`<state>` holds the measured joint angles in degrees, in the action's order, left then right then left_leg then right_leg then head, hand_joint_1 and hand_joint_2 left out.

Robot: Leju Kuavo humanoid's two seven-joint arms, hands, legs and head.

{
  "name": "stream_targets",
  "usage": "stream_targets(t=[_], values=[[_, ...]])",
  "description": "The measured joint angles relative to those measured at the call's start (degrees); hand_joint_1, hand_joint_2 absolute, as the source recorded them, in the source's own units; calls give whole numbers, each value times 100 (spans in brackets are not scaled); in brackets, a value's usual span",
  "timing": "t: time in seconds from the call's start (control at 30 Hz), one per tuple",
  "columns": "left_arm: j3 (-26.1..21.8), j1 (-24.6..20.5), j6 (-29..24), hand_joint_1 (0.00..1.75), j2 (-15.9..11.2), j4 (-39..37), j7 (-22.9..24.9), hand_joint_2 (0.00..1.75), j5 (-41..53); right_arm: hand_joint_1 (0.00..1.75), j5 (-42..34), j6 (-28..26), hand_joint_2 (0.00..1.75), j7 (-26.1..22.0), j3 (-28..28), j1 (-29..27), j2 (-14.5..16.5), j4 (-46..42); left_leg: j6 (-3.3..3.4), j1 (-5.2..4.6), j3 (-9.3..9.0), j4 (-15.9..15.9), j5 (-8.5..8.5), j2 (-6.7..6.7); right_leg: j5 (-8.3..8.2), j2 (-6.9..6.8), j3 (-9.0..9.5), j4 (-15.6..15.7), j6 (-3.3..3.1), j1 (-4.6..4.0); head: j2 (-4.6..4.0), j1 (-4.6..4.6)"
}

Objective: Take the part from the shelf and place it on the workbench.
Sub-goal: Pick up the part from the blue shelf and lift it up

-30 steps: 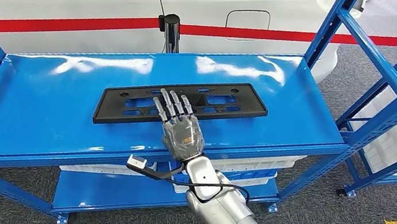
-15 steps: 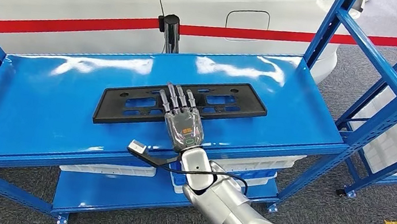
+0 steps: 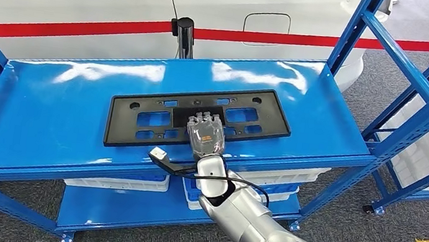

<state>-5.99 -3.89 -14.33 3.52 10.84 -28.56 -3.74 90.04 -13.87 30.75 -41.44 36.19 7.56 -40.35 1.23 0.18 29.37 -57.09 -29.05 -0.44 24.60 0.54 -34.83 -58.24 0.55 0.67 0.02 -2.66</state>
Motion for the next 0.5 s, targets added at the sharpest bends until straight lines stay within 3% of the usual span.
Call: stream_targets(t=[0.23,0.4,0.5], values=[[-23,0,0,0,0,0,25,0,22,175,1,-38,175,-38,0,1,-5,-50,0,1,-5,0,0,0,0,0,4,0,0,-1,0,-1],[-32,1,-8,0,0,0,23,0,102,175,-1,-564,175,-98,-5,-128,-58,-272,0,1,-3,0,0,0,0,0,2,0,0,-1,0,-1],[-33,0,-17,0,2,0,23,0,188,175,-1,-1167,175,-178,-7,-231,-129,-573,0,1,-2,0,0,-1,0,4,-3,0,0,-1,0,1]])
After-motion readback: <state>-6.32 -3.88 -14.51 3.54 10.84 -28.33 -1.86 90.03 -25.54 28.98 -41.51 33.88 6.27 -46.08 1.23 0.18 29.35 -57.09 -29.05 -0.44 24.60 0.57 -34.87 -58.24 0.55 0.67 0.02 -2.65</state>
